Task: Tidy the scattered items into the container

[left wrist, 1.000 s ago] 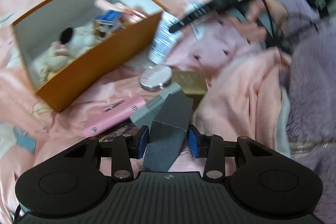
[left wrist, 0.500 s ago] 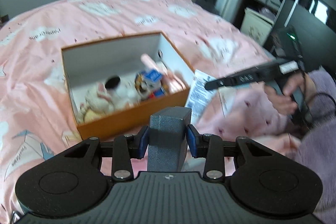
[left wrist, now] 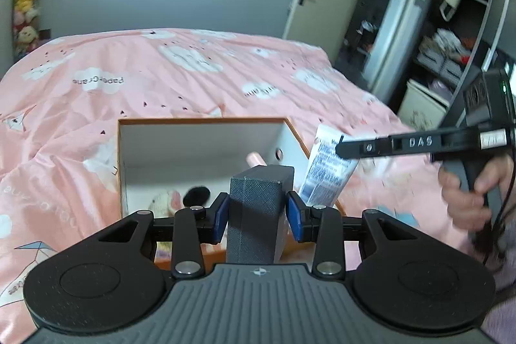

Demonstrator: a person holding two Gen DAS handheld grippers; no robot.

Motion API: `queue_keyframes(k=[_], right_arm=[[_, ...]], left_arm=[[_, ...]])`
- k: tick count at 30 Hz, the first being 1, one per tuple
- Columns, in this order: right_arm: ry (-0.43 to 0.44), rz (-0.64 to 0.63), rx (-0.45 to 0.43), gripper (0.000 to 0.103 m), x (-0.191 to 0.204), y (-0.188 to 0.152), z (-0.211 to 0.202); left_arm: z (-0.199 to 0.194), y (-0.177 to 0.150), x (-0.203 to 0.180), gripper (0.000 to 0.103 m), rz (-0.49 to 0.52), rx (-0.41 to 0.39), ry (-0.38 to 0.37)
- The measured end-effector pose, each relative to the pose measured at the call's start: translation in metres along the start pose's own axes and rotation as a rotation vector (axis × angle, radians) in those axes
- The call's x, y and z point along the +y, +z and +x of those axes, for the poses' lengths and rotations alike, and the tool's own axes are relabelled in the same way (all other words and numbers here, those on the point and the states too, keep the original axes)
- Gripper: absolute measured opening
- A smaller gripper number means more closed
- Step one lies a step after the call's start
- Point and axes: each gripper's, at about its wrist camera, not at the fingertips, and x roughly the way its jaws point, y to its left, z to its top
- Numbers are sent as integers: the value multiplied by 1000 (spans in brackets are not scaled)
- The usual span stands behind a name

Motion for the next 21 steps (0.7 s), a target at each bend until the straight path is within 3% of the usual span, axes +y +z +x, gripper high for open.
queue_keyframes(k=[5, 11, 21], right_arm=[[-50, 48, 11, 6, -1, 1, 36], [-30, 124, 50, 6, -4, -9, 71], [-31, 234, 148, 6, -33, -34, 89]], left_arm=[[15, 1, 9, 44, -42, -13, 35], [27, -1, 18, 44, -70, -11, 52], [45, -4, 28, 44, -84, 22, 63]])
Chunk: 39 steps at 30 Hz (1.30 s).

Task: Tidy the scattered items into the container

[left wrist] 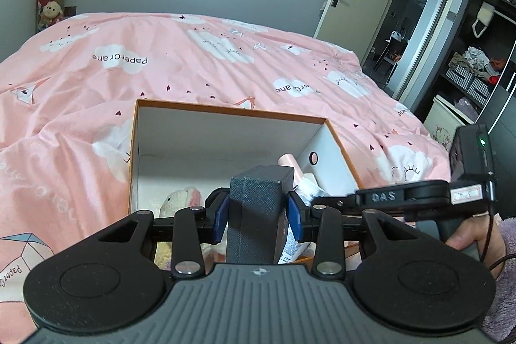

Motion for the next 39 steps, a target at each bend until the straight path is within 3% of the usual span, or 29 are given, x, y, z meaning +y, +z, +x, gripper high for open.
queue_keyframes(k=[10, 18, 23, 29, 34, 39], right_arm=[[-110, -17, 94, 14, -10, -9, -4], [-125, -58, 133, 16, -9, -8, 9], [-216, -125, 103, 29, -6, -7, 2], [-204, -127, 50, 30, -10, 0, -15], [-148, -219, -13, 30, 9, 12, -17], [-114, -319, -5, 35, 29, 26, 1]], left_arm=[[12, 1, 3, 44, 2, 30, -2], [19, 4, 1, 44, 13, 49, -13], [20, 12, 0, 44, 28, 54, -7], [29, 27, 6, 44, 36, 70, 8], [46, 46, 20, 44, 7, 97, 9], [66, 67, 37, 43, -33, 130, 10]])
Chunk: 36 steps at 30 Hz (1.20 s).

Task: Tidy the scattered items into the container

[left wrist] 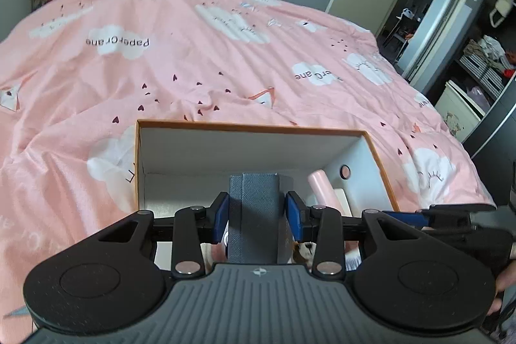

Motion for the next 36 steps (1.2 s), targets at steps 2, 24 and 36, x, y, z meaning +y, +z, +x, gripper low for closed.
queue_keyframes(k=[2, 24, 36], right_arm=[[11, -24, 11, 35, 5, 7, 11], [87, -40, 146, 35, 23, 46, 107], [85, 0, 213, 38, 29, 50, 143]], left_arm=[[5, 9, 4, 43, -6, 0, -4], [83, 12, 35, 42, -45, 48, 1], [82, 9, 16, 43, 175, 29, 123]])
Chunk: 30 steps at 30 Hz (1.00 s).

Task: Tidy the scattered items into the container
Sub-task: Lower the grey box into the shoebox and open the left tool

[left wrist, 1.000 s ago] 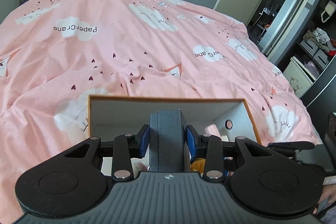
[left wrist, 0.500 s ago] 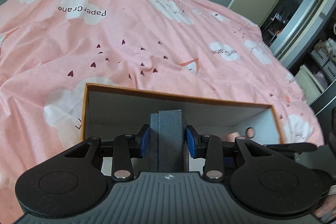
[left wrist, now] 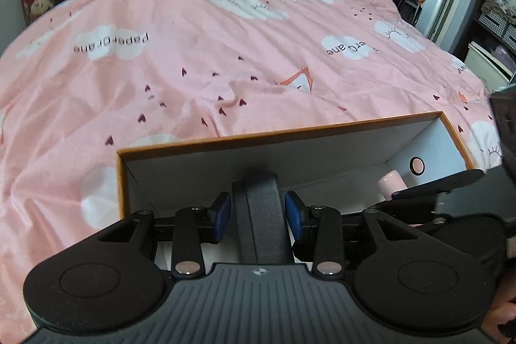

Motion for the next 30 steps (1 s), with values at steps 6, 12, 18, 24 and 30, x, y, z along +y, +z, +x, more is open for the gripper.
queue_keyframes(k=[6, 12, 18, 24, 30], right_arm=[[41, -7, -36, 38, 4, 3, -3], [75, -38, -46, 38, 19, 11, 5], [64, -49, 16, 38, 30, 10, 29], [71, -34, 13, 37, 26, 11, 27], [101, -28, 17, 29, 33, 13, 35]], left_arm=[[-27, -3, 1, 46, 53, -92, 115], [-49, -9, 21, 45, -47, -120, 105], [-61, -17, 22, 45, -71, -152, 97], [-64, -23, 23, 46, -68, -173, 113], [-62, -25, 28, 47, -109, -149, 118]])
